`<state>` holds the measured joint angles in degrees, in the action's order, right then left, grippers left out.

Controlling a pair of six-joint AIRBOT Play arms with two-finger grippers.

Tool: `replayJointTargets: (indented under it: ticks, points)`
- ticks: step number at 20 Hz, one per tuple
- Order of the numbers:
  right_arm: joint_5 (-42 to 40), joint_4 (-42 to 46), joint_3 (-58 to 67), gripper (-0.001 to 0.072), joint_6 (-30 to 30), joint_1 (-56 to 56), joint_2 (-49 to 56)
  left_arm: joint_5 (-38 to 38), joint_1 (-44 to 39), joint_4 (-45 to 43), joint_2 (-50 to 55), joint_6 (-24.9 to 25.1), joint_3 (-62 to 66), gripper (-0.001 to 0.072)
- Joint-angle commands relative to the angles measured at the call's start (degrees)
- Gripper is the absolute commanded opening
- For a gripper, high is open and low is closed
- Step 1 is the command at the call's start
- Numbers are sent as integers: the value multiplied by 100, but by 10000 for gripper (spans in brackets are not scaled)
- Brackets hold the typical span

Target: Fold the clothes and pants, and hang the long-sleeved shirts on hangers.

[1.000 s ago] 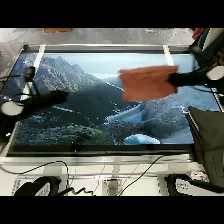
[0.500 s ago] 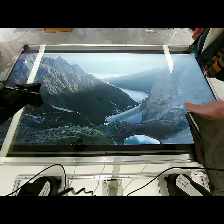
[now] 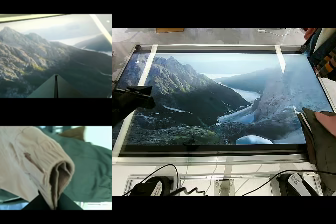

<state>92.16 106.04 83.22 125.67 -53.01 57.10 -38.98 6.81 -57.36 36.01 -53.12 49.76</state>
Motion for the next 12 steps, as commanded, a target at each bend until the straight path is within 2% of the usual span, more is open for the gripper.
replayJointTargets:
  ticks: [1, 2, 4, 5, 7, 9, 11, 12]
  points:
    - [236, 94, -2, 45, 79, -236, -26, -4, 7, -9, -7, 0, -28, 3]
    - [223, 72, -2, 119, 90, -236, -28, -4, 7, -9, -7, 0, -28, 3]
    - [109, 70, -2, 487, 92, -236, -26, -4, 7, -9, -7, 0, -28, 3]
    - [68, 70, -2, 621, 92, -236, -28, -4, 7, -9, -7, 0, -28, 3]
    - [-17, 68, -2, 624, 90, -236, -28, -2, 7, -9, -7, 0, -28, 3]
    - [-111, 26, -2, 546, 72, -234, -26, -4, 7, -9, -7, 0, -28, 3]
    - [-243, -214, -9, 301, 76, -234, -26, -2, 7, -9, -7, 0, -28, 3]
    - [-337, -431, -20, 204, 74, -221, -26, -2, 7, -9, -7, 0, -28, 3]
